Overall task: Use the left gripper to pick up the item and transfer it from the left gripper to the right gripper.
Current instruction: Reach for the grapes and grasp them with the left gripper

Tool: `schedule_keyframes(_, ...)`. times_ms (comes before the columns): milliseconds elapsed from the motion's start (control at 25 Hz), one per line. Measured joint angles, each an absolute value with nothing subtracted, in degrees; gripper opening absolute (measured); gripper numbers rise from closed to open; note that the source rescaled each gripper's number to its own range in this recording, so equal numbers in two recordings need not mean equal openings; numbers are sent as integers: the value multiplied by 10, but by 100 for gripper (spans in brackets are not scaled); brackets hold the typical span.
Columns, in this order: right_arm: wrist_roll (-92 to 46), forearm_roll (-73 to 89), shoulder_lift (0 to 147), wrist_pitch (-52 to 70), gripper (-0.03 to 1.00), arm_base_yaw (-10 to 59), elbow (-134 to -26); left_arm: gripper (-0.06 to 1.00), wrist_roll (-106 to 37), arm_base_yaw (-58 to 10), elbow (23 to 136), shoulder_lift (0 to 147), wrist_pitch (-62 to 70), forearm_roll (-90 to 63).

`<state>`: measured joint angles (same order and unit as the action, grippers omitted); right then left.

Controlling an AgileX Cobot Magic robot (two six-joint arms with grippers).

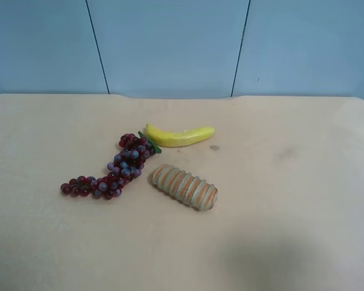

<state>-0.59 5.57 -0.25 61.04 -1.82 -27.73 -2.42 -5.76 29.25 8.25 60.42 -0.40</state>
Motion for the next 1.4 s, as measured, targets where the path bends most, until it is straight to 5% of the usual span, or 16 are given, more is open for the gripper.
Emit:
schedule_keyframes(480, -6, 56, -3, 610, 98, -18, -277, 100, -24, -58, 293, 86, 605, 0)
schedule_keyframes(920, -6, 56, -3, 610, 98, -18, -277, 100, -118, -59, 424, 423, 621, -18)
schedule_keyframes(1400, -6, 56, -3, 610, 98, -18, -277, 100, -136, -208, 435, 735, 467, -24)
